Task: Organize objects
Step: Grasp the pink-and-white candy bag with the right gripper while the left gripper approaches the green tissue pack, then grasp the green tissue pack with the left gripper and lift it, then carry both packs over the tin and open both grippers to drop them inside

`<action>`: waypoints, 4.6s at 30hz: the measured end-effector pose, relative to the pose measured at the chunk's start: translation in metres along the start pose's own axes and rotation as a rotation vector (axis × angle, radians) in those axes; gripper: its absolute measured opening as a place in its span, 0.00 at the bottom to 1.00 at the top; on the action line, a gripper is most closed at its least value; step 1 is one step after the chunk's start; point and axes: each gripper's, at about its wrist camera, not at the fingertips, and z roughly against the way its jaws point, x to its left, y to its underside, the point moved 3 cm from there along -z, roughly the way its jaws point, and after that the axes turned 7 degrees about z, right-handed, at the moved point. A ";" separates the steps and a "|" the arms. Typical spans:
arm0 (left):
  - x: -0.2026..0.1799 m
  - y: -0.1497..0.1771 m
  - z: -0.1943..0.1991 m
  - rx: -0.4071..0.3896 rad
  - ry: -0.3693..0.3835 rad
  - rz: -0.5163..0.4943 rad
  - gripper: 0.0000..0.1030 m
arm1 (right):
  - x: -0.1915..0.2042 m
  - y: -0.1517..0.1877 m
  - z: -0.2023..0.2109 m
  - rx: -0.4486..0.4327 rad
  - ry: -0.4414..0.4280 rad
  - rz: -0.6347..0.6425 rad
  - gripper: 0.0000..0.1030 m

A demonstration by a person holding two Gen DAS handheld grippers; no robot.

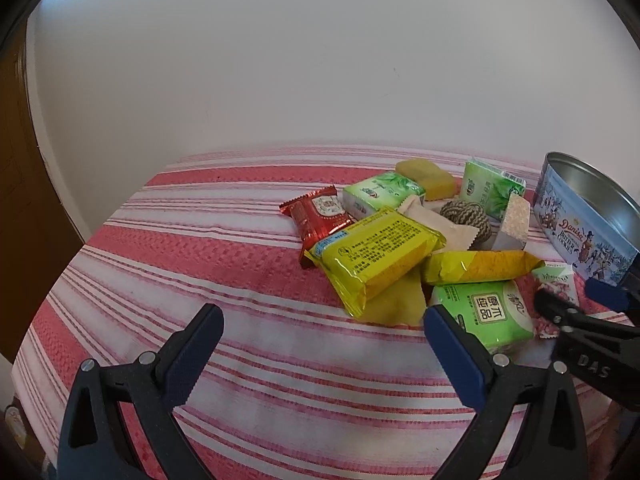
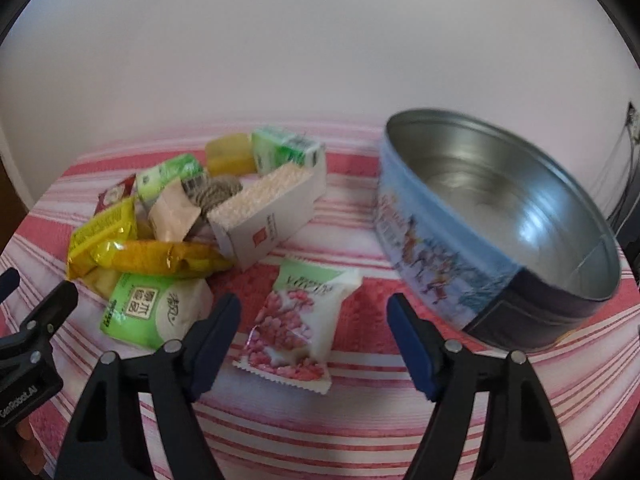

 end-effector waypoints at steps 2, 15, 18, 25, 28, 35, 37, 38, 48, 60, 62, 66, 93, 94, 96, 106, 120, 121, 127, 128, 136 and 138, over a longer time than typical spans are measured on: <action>-0.002 0.001 0.000 0.008 0.001 -0.002 0.99 | 0.003 -0.001 -0.007 0.029 -0.016 0.007 0.68; -0.003 0.003 -0.004 0.026 -0.002 0.002 0.99 | 0.014 -0.002 -0.011 0.059 -0.029 0.044 0.48; -0.003 0.004 -0.005 0.035 0.000 0.005 0.99 | 0.016 -0.002 -0.011 0.054 -0.034 0.051 0.42; -0.009 0.008 -0.003 0.043 0.022 -0.008 0.99 | 0.010 0.002 -0.002 0.016 -0.088 0.042 0.38; -0.016 0.011 0.000 0.057 0.064 -0.017 0.99 | 0.008 0.001 0.014 -0.065 -0.095 0.065 0.38; -0.052 0.016 0.001 0.092 0.125 -0.051 0.99 | -0.007 0.000 0.060 -0.286 -0.027 0.070 0.38; -0.063 0.015 -0.003 0.106 0.122 -0.056 0.99 | -0.014 0.001 0.070 -0.330 -0.011 0.061 0.38; -0.067 0.015 -0.006 0.112 0.124 -0.053 0.99 | -0.016 0.001 0.072 -0.339 -0.003 0.061 0.39; -0.093 0.018 -0.036 0.244 0.112 -0.020 0.99 | -0.018 0.003 0.071 -0.348 0.001 0.064 0.39; -0.075 0.021 -0.017 0.201 0.136 0.030 0.68 | -0.018 0.004 0.072 -0.353 0.007 0.085 0.39; -0.070 0.024 -0.010 0.200 0.138 0.030 0.68 | -0.019 0.004 0.071 -0.352 0.003 0.083 0.39; -0.068 0.026 -0.003 0.184 0.121 0.032 0.68 | -0.019 0.004 0.070 -0.347 -0.009 0.085 0.39; -0.029 -0.008 0.023 -0.017 -0.001 0.084 0.68 | -0.019 0.009 0.084 -0.390 -0.029 0.101 0.39; -0.031 -0.009 0.023 -0.019 -0.001 0.079 0.68 | -0.019 0.009 0.085 -0.395 -0.031 0.104 0.39; -0.037 -0.012 0.023 -0.026 -0.001 0.073 0.68 | -0.021 0.008 0.089 -0.407 -0.042 0.099 0.39; -0.074 -0.030 0.028 -0.081 0.033 0.045 0.68 | -0.054 0.001 0.102 -0.455 -0.019 0.006 0.39; -0.148 -0.044 0.025 -0.112 0.106 0.001 0.68 | -0.122 0.007 0.110 -0.458 0.107 -0.042 0.39; -0.153 -0.046 0.025 -0.116 0.111 -0.001 0.68 | -0.129 0.008 0.111 -0.458 0.119 -0.047 0.39; -0.187 -0.050 0.025 -0.133 0.160 -0.026 0.68 | -0.169 0.008 0.116 -0.445 0.169 -0.085 0.39; -0.194 -0.050 0.025 -0.134 0.170 -0.031 0.68 | -0.174 0.008 0.116 -0.444 0.175 -0.089 0.39; -0.238 -0.048 0.017 -0.125 0.214 -0.077 0.68 | -0.218 0.001 0.107 -0.410 0.230 -0.108 0.39; -0.248 -0.047 0.012 -0.110 0.220 -0.083 0.68 | -0.225 0.000 0.106 -0.400 0.237 -0.110 0.39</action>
